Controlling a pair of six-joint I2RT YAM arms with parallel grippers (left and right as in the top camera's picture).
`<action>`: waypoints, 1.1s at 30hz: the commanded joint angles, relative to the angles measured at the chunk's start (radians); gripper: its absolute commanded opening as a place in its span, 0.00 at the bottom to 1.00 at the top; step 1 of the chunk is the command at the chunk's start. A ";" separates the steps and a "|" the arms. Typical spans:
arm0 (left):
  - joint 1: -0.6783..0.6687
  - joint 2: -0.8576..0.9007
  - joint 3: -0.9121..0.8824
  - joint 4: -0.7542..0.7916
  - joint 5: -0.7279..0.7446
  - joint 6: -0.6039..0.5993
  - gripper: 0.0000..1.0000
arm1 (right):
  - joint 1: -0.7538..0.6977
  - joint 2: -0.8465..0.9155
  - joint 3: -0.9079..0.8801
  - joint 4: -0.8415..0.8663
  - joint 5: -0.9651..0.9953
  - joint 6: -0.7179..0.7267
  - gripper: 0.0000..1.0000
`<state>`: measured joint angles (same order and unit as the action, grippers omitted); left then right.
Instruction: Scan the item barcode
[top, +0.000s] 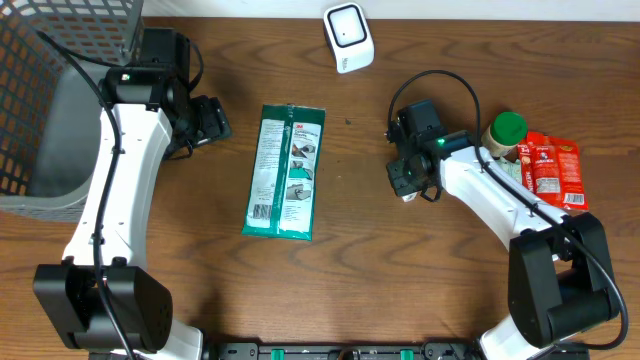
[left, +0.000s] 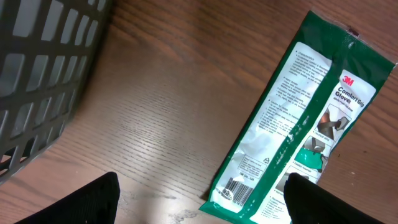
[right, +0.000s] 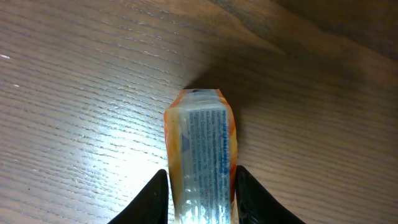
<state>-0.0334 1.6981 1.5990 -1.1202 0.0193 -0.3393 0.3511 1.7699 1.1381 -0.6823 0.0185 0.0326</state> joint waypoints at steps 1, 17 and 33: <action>0.004 -0.014 0.003 -0.004 -0.013 0.006 0.85 | 0.010 0.009 0.011 0.002 0.006 -0.005 0.30; 0.004 -0.014 0.004 -0.004 -0.013 0.006 0.85 | 0.010 0.011 0.008 0.001 0.006 -0.005 0.30; 0.004 -0.014 0.004 -0.004 -0.013 0.006 0.85 | 0.010 0.011 -0.005 0.008 0.006 -0.005 0.30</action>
<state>-0.0334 1.6981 1.5990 -1.1202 0.0193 -0.3393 0.3511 1.7702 1.1378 -0.6804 0.0185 0.0326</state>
